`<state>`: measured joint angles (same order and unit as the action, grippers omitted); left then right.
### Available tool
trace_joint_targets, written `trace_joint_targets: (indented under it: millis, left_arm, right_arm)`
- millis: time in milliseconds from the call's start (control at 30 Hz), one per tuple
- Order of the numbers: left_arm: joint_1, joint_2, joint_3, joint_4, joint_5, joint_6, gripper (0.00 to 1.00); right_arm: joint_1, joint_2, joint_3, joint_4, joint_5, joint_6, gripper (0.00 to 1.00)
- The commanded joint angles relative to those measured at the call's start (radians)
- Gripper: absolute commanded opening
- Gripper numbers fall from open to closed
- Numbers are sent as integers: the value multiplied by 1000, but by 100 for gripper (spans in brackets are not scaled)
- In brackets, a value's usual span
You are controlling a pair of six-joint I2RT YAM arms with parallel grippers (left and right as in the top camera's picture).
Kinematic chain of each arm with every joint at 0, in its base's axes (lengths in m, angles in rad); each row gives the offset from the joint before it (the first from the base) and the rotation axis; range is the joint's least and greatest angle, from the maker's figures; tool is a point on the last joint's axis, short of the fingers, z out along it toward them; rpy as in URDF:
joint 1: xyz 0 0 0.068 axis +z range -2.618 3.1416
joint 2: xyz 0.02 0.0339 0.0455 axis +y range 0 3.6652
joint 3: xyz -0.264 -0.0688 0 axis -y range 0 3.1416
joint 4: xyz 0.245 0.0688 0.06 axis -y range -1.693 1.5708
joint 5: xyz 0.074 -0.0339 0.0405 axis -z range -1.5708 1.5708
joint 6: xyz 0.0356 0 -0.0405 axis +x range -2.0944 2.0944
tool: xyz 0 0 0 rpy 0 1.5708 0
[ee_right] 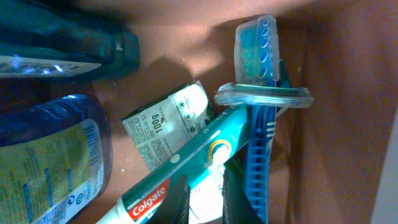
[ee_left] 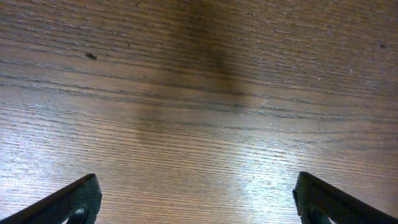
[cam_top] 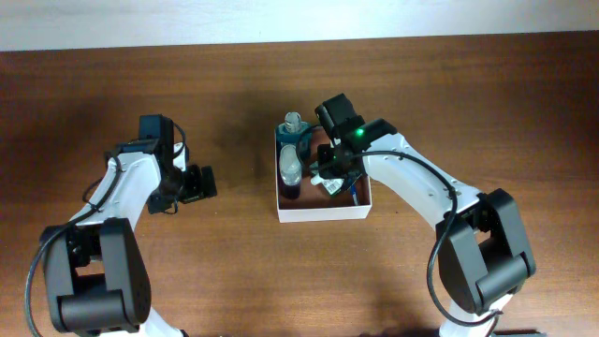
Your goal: Pack container
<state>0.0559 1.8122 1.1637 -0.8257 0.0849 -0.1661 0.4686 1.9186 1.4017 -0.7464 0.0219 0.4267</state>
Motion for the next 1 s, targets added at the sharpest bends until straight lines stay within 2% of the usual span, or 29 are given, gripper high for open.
trace_joint_targets:
  millis: [0, 233, 467, 700, 967]
  left_arm:
    - [4, 5, -4, 0, -4, 2, 99]
    - [4, 5, -4, 0, -3, 2, 99]
    - [4, 5, -4, 0, -4, 2, 99]
    - [4, 5, -4, 0, -4, 2, 99]
    - [4, 5, -4, 0, -4, 2, 99]
  right_arm:
    - [-4, 9, -11, 5, 16, 9, 12]
    - [-5, -5, 10, -12, 15, -17, 15]
    - [-4, -118, 165, -148, 16, -53, 16]
    - [-4, -378, 196, -192, 15, -52, 16]
    - [-3, -768, 196, -376, 16, -52, 16]
